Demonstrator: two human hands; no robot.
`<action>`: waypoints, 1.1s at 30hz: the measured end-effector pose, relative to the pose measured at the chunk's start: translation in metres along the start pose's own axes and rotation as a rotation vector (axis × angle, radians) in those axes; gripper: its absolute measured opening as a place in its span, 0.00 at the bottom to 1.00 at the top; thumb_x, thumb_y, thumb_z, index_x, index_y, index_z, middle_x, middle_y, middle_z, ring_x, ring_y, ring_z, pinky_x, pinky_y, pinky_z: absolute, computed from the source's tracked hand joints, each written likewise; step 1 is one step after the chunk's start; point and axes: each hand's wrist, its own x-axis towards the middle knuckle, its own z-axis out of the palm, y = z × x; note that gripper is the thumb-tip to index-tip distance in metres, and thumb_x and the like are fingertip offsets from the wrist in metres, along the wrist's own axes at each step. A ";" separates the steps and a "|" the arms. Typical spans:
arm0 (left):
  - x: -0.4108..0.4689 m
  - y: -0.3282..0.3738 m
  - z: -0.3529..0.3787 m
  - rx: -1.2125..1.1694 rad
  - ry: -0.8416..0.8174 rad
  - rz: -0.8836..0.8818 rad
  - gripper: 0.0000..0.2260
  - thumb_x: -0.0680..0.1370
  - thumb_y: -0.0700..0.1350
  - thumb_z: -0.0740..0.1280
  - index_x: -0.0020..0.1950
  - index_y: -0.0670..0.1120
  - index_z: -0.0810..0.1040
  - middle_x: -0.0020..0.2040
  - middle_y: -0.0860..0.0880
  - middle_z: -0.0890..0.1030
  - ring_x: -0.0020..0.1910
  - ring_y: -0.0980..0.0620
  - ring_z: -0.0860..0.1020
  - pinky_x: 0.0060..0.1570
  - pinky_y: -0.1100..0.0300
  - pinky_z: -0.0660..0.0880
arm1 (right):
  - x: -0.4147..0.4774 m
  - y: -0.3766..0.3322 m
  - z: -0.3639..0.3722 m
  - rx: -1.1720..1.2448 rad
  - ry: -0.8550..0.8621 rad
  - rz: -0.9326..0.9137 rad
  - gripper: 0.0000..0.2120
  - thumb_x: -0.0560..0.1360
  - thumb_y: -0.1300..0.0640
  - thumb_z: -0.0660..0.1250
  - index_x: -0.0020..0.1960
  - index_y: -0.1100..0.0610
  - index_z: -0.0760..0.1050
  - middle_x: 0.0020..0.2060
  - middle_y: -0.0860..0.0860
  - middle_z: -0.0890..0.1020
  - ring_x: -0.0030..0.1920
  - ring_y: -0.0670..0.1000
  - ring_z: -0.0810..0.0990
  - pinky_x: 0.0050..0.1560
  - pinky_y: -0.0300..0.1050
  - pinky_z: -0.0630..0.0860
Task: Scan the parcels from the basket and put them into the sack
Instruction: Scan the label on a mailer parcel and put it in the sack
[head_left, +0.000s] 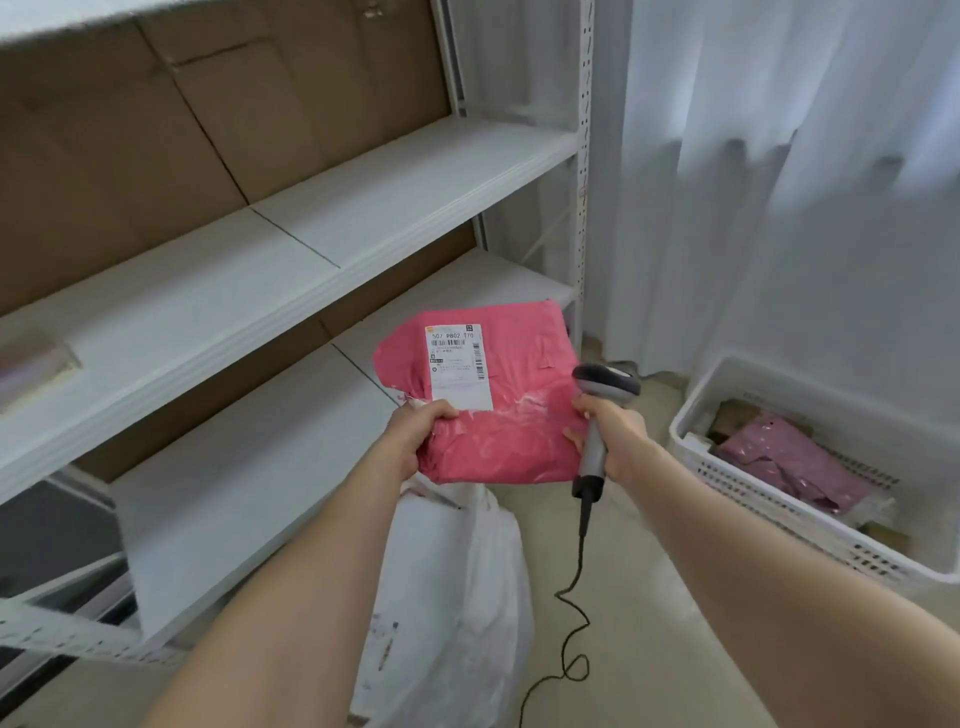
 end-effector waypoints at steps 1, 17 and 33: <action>0.002 -0.009 -0.024 -0.018 0.038 0.000 0.09 0.69 0.39 0.70 0.48 0.44 0.79 0.41 0.48 0.81 0.40 0.47 0.79 0.41 0.59 0.74 | -0.004 0.018 0.017 -0.011 -0.010 0.012 0.07 0.71 0.66 0.72 0.45 0.62 0.74 0.38 0.57 0.79 0.35 0.57 0.79 0.50 0.54 0.80; 0.037 -0.173 -0.195 0.541 0.422 0.095 0.15 0.70 0.47 0.75 0.51 0.47 0.74 0.45 0.47 0.78 0.43 0.45 0.77 0.44 0.58 0.69 | -0.003 0.205 0.113 -0.138 -0.032 0.231 0.13 0.73 0.61 0.71 0.55 0.57 0.72 0.47 0.55 0.73 0.36 0.55 0.79 0.37 0.46 0.81; 0.115 -0.318 -0.160 1.493 -0.156 -0.113 0.30 0.76 0.39 0.61 0.76 0.56 0.59 0.76 0.46 0.57 0.74 0.41 0.57 0.71 0.45 0.60 | 0.061 0.310 0.087 -0.227 0.024 0.378 0.08 0.73 0.60 0.71 0.44 0.60 0.72 0.37 0.56 0.74 0.34 0.55 0.77 0.38 0.48 0.75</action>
